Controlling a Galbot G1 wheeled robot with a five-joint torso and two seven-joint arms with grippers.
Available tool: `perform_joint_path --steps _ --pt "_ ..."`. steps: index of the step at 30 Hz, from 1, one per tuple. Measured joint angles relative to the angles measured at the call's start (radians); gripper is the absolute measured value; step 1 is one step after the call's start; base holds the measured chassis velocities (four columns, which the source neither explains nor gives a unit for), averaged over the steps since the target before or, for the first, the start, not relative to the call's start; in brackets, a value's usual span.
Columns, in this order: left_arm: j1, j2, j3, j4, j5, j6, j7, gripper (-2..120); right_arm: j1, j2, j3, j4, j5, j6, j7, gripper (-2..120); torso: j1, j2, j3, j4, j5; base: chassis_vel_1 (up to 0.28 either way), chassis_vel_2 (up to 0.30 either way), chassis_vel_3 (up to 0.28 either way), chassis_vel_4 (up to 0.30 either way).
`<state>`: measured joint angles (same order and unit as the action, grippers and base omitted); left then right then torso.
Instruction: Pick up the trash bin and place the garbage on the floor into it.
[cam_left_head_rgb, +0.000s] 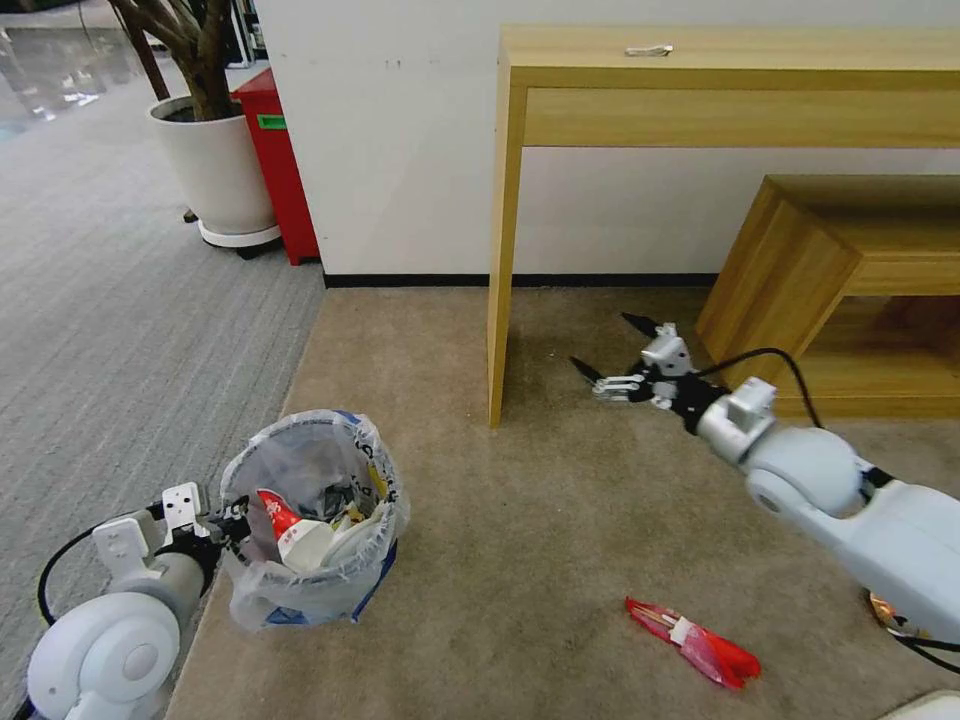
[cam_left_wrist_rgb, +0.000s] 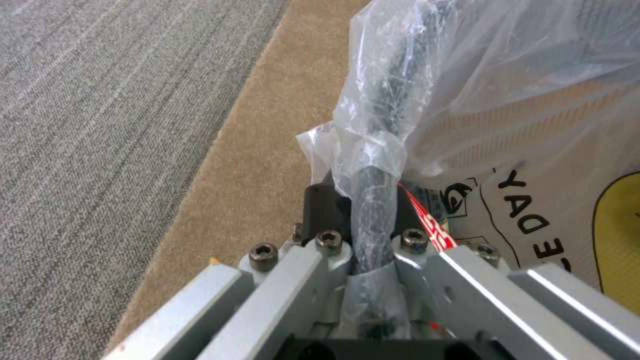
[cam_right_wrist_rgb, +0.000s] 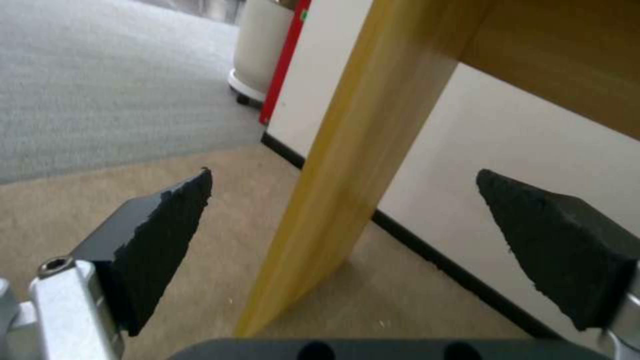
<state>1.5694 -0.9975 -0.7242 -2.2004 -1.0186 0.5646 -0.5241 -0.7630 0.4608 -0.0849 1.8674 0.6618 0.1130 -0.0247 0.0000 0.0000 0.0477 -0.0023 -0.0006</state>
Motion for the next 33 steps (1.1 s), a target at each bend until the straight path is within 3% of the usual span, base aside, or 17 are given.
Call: perform_joint_path --steps 13,20,23,33 --pt "-0.006 0.001 -0.004 0.034 0.012 -0.016 0.01 0 -0.202 -0.08 0.103 0.061 -0.047 -0.101 0.051 93 0.0 0.0 0.0 0.0 0.0 0.0 0.0 0.0 0.0" --pt "-0.018 0.001 0.004 0.056 0.015 -0.02 0.016 0 -0.307 -0.117 0.146 0.085 -0.062 -0.115 0.057 92 0.0 0.0 0.0 0.0002 -0.0001 0.0 0.0 0.0 0.0" --pt "-0.031 0.001 0.012 0.075 0.016 -0.022 0.019 0 -0.431 -0.158 0.2 0.101 -0.091 -0.117 0.055 93 0.0 0.0 0.0 -0.0001 -0.0001 0.0 0.0 0.0 0.0" --pt "-0.029 -0.008 0.003 0.094 0.033 -0.034 0.026 0 -0.558 -0.231 0.208 0.137 -0.111 -0.12 0.075 90 0.0 0.0 0.0 0.0001 0.0 0.0 0.0 0.0 0.0"
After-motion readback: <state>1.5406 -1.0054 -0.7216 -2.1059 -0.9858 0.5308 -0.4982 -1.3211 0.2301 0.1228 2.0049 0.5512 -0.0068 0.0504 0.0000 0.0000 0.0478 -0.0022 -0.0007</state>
